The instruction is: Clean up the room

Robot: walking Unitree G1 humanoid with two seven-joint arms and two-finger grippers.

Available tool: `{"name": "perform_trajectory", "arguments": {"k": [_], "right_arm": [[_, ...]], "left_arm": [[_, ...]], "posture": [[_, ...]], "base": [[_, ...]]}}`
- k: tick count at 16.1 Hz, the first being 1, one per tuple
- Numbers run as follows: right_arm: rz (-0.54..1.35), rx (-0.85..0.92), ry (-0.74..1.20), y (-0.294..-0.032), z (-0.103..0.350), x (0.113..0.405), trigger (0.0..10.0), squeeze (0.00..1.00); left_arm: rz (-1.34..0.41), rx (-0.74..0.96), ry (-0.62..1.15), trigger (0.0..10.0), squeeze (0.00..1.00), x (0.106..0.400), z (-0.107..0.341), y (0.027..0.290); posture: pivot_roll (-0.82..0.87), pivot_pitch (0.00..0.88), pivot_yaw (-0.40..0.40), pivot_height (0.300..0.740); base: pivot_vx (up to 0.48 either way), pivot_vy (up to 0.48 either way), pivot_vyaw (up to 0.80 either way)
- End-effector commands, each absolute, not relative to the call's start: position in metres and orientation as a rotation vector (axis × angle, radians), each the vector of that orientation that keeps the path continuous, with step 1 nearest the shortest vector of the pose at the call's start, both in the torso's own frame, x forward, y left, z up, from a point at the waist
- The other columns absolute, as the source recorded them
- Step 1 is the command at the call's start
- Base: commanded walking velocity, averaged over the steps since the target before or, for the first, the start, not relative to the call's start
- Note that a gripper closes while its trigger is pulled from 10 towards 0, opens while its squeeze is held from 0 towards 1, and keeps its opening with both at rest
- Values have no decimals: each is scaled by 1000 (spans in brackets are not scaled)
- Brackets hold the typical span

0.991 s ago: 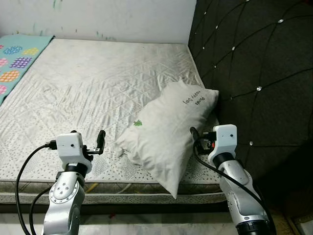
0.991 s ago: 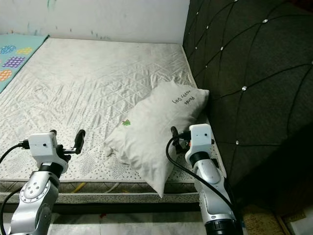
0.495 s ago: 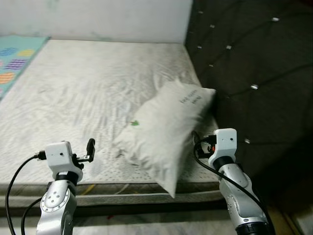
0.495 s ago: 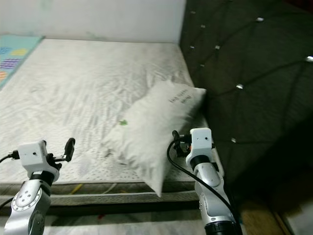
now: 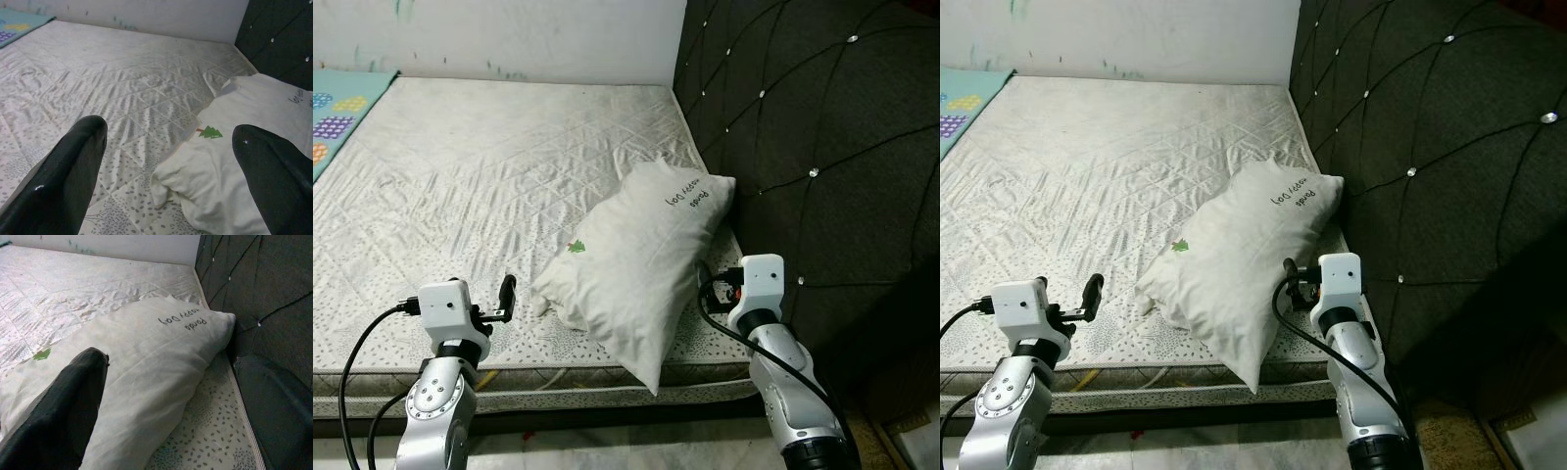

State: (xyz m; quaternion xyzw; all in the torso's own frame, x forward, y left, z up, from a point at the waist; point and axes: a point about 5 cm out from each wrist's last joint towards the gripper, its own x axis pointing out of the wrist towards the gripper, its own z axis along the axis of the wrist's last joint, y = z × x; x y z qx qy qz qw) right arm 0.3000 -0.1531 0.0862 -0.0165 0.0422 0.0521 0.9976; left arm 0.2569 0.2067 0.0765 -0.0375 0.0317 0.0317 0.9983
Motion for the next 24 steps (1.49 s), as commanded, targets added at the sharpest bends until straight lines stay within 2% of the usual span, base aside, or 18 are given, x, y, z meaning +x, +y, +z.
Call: {"name": "perform_trajectory", "arguments": {"k": [1,15,20,24], "right_arm": [[86,-33,85,-156,86,302,10000,0],[56,-23,92,-160,86,306,10000,0],[48,-26,84,-160,87,306,10000,0],[44,-30,82,-161,87,306,10000,0]], "left_arm": [[40,-71,53,10000,0,260,79,204],[44,-84,51,10000,0,265,78,203],[27,-78,53,10000,0,266,79,202],[17,-78,56,10000,0,266,78,201]], "posture": [[-63,35,-32,740],[-70,36,-35,740],[-71,39,-32,740],[-71,43,-29,740]], "base": [[0,0,0],[0,0,0],[0,0,-666],[0,0,0]]}}
